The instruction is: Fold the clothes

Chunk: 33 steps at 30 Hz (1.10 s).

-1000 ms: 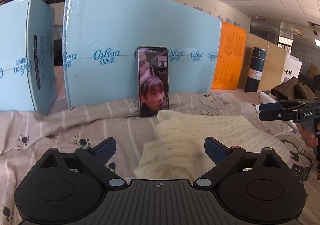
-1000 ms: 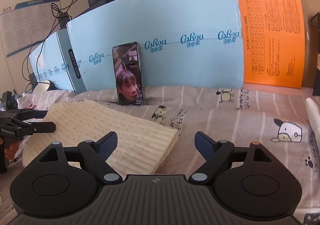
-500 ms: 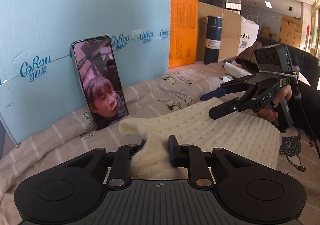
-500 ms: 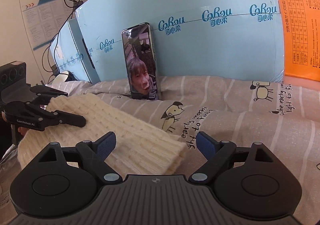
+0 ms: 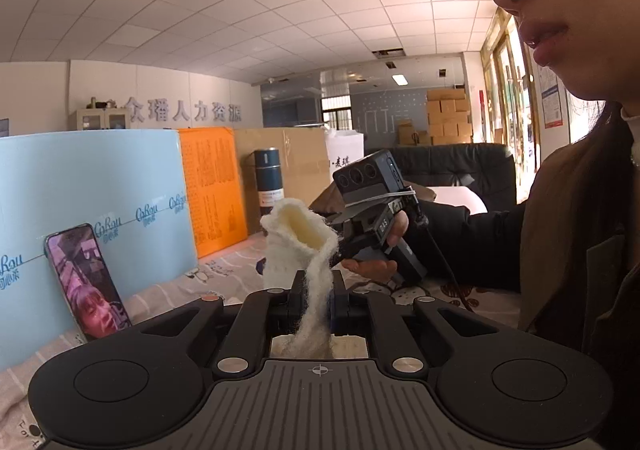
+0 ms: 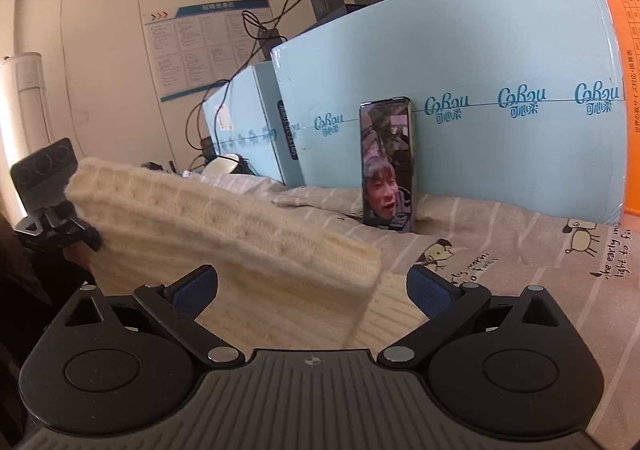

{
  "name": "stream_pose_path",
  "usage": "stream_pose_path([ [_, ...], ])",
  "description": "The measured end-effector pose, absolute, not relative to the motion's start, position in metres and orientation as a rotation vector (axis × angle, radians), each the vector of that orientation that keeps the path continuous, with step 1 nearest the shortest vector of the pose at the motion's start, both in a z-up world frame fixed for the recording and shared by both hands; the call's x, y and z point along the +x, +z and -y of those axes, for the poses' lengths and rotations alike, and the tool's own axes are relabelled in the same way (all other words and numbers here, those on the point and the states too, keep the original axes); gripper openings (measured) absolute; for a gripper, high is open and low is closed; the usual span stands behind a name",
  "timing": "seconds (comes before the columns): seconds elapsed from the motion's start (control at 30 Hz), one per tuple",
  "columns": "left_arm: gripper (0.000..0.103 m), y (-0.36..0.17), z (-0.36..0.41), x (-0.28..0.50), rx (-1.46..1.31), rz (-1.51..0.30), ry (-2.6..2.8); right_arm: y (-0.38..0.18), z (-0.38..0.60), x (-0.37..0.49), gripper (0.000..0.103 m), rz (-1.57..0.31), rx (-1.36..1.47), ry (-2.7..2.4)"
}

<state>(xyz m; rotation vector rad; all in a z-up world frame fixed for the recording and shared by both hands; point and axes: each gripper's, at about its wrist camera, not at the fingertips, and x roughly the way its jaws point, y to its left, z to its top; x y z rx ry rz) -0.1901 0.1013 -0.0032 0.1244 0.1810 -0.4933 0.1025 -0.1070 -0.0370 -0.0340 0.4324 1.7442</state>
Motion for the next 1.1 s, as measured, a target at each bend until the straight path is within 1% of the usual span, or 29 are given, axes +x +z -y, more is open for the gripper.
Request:
stream_pose_path([
  [0.13, 0.009, -0.003, -0.104, -0.196, 0.065, -0.165, -0.547, -0.03, 0.117, 0.09, 0.102, -0.387, -0.04, 1.822],
  [0.23, 0.009, -0.003, -0.105, -0.197, 0.028, -0.154, -0.578, -0.023, 0.123, 0.081, 0.096, -0.353, -0.066, 1.829],
  [0.27, 0.009, -0.004, -0.105, -0.197, 0.019, -0.152, -0.589, -0.02, 0.126, 0.077, 0.085, -0.335, -0.077, 1.83],
  [0.3, 0.009, -0.005, -0.106, -0.196, 0.011, -0.153, -0.596, -0.018, 0.129, 0.073, 0.079, -0.317, -0.087, 1.831],
  [0.33, 0.009, -0.005, -0.106, -0.196, 0.004, -0.155, -0.601, -0.015, 0.133, 0.07, 0.069, -0.294, -0.096, 1.833],
  [0.37, 0.009, -0.006, -0.106, -0.195, -0.002, -0.157, -0.606, -0.012, 0.137, 0.066, 0.055, -0.273, -0.104, 1.84],
  [0.43, 0.009, -0.007, -0.106, -0.195, -0.016, -0.161, -0.615, -0.008, 0.145, 0.059, 0.04, -0.24, -0.126, 1.845],
  [0.47, 0.009, -0.008, -0.106, -0.196, -0.023, -0.162, -0.618, -0.005, 0.15, 0.053, 0.034, -0.22, -0.139, 1.845],
  [0.57, 0.009, -0.011, -0.105, -0.2, -0.036, -0.166, -0.629, 0.002, 0.168, 0.031, 0.023, -0.159, -0.176, 1.842],
  [0.67, 0.009, -0.015, -0.1, -0.207, -0.044, -0.191, -0.653, 0.006, 0.19, 0.008, 0.02, -0.125, -0.206, 1.819],
  [0.77, 0.009, -0.021, -0.091, -0.212, -0.039, -0.235, -0.684, 0.004, 0.214, -0.011, 0.02, -0.151, -0.208, 1.787],
  [0.87, 0.013, -0.03, -0.085, -0.217, -0.035, -0.296, -0.702, -0.002, 0.232, -0.031, 0.02, -0.211, -0.221, 1.767],
  [1.0, 0.013, -0.044, -0.074, -0.226, -0.036, -0.388, -0.697, -0.018, 0.244, -0.054, 0.02, -0.329, -0.268, 1.717],
  [1.03, 0.016, -0.047, -0.07, -0.228, -0.033, -0.405, -0.694, -0.022, 0.246, -0.059, 0.02, -0.354, -0.273, 1.711],
  [1.07, 0.018, -0.049, -0.067, -0.231, -0.029, -0.42, -0.693, -0.026, 0.249, -0.064, 0.024, -0.375, -0.276, 1.707],
  [1.1, 0.024, -0.05, -0.064, -0.234, -0.026, -0.432, -0.694, -0.03, 0.253, -0.07, 0.027, -0.387, -0.288, 1.696],
])
